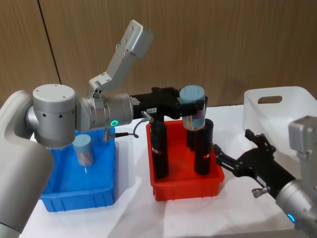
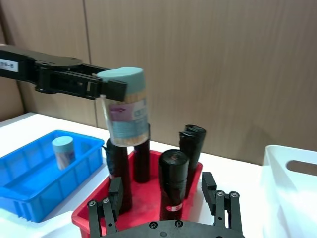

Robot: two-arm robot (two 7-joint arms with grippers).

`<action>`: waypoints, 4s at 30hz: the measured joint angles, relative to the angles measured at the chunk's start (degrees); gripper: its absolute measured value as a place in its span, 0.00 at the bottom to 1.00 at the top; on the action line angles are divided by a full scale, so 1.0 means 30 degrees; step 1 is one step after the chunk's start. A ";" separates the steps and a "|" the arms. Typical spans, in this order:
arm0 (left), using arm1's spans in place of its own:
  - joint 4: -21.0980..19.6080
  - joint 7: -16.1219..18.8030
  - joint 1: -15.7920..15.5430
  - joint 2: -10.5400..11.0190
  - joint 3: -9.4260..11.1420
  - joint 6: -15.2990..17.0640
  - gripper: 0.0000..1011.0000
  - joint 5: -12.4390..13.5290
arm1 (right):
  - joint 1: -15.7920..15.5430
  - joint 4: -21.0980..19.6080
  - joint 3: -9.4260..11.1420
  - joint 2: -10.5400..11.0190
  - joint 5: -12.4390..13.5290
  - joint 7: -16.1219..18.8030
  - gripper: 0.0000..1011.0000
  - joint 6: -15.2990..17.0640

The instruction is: Pick the cotton swabs from the blue box and place them into the white box.

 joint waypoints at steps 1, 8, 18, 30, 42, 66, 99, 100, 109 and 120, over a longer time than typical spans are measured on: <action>0.0007 -0.0011 -0.0012 -0.0005 0.0002 0.0002 0.65 0.0006 | 0.0119 0.0027 -0.0013 -0.0026 -0.0050 0.0124 0.99 0.0092; 0.0065 -0.0072 -0.0078 -0.0034 0.0017 0.0016 0.66 0.0047 | 0.0948 0.0345 -0.0121 -0.0314 -0.0401 0.1157 0.99 0.0973; 0.0108 -0.0115 -0.0123 -0.0053 0.0029 0.0033 0.65 0.0066 | 0.1284 0.0534 -0.0133 -0.0460 -0.0411 0.1387 0.99 0.1277; 0.0129 -0.0140 -0.0142 -0.0070 0.0028 0.0033 0.66 0.0083 | 0.1887 0.1175 -0.0001 -0.0746 0.0087 0.1339 0.99 0.1657; 0.0136 -0.0149 -0.0156 -0.0070 0.0028 0.0032 0.66 0.0083 | 0.2627 0.1918 0.0060 -0.1013 0.0240 0.1778 0.99 0.1725; 0.0136 -0.0145 -0.0157 -0.0070 0.0027 0.0031 0.66 0.0079 | 0.3975 0.3164 -0.0067 -0.1538 0.0798 0.3489 0.99 0.1708; 0.0135 -0.0145 -0.0156 -0.0070 0.0028 0.0031 0.66 0.0079 | 0.5517 0.4929 -0.0528 -0.2247 -0.0174 0.4331 0.99 0.1532; 0.0135 -0.0144 -0.0156 -0.0069 0.0028 0.0031 0.66 0.0079 | 0.5588 0.5028 -0.0538 -0.2272 -0.0215 0.4334 0.99 0.1525; 0.0135 -0.0145 -0.0156 -0.0070 0.0028 0.0031 0.66 0.0079 | 0.5938 0.5503 -0.0550 -0.2379 -0.0271 0.4335 0.92 0.1381; 0.0133 -0.0141 -0.0157 -0.0071 0.0026 0.0023 0.65 0.0079 | 0.6155 0.5775 -0.0521 -0.2418 -0.0238 0.4375 0.66 0.1210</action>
